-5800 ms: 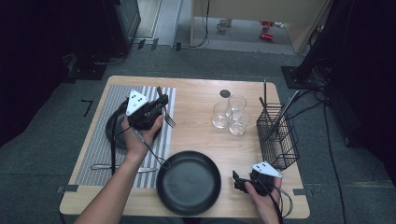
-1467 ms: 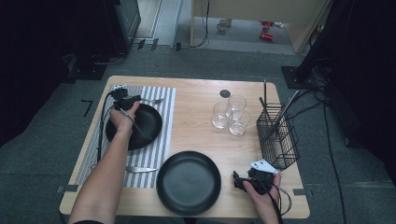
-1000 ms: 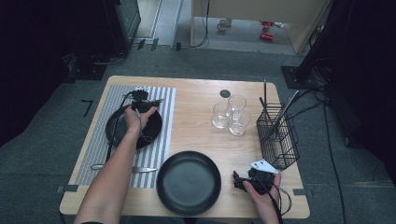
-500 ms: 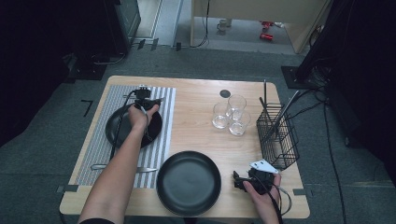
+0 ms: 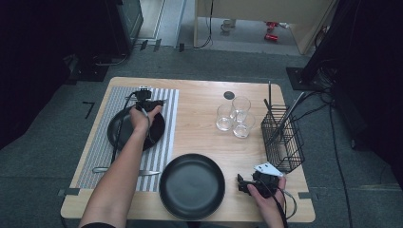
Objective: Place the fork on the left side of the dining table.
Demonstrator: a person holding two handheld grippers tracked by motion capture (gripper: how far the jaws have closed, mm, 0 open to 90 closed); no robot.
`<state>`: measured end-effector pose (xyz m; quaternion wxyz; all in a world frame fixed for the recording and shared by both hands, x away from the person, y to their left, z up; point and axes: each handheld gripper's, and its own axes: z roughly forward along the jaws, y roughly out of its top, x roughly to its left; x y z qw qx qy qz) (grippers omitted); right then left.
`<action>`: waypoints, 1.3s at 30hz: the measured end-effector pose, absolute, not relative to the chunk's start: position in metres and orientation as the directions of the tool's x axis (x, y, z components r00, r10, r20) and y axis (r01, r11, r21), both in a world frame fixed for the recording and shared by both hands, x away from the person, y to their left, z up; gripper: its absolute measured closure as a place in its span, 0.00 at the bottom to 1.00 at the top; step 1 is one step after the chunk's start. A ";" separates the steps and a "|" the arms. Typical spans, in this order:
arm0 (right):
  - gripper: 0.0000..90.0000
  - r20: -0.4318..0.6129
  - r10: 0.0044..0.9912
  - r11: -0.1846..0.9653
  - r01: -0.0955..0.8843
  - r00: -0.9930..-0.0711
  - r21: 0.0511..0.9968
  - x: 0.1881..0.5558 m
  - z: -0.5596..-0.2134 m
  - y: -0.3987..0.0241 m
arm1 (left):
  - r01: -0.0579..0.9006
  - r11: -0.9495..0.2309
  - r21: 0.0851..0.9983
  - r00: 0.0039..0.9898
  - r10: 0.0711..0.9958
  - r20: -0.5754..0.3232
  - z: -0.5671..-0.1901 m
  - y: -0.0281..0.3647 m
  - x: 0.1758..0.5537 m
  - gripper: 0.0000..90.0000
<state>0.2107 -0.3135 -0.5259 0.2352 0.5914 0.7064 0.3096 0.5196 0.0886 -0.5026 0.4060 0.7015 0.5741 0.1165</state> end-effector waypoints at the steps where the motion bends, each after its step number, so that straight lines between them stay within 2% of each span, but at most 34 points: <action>1: 0.02 0.033 0.981 0.110 0.690 -0.190 0.715 0.211 -0.526 -0.313 | 0.704 -0.009 0.710 0.309 0.904 -0.295 -0.501 0.090 0.517 0.87; 3: 0.02 0.031 0.981 0.111 0.690 -0.191 0.715 0.211 -0.526 -0.313 | 0.686 0.016 0.727 0.318 0.892 -0.320 -0.496 0.096 0.510 0.81; 8: 0.02 0.031 0.981 0.112 0.690 -0.191 0.715 0.211 -0.526 -0.313 | 0.646 0.020 0.763 0.344 0.884 -0.315 -0.485 0.102 0.499 0.61; 12: 0.01 0.028 0.980 0.118 0.691 -0.196 0.713 0.211 -0.526 -0.313 | 0.673 0.028 0.739 0.353 0.866 -0.353 -0.473 0.103 0.488 0.49; 21: 0.01 0.028 0.979 0.121 0.691 -0.200 0.712 0.211 -0.526 -0.313 | 0.650 0.006 0.760 0.407 0.841 -0.355 -0.452 0.099 0.463 0.20; 27: 0.00 0.027 0.979 0.123 0.692 -0.202 0.711 0.211 -0.526 -0.313 | 0.626 -0.035 0.779 0.449 0.832 -0.324 -0.439 0.095 0.442 0.12; 28: 0.00 0.027 0.979 0.123 0.692 -0.202 0.711 0.211 -0.526 -0.313 | 0.612 -0.058 0.789 0.460 0.837 -0.296 -0.436 0.095 0.434 0.12; 39: 0.00 0.027 0.979 0.122 0.692 -0.201 0.711 0.211 -0.526 -0.312 | 0.578 -0.111 0.809 0.503 0.829 -0.246 -0.432 0.097 0.398 0.04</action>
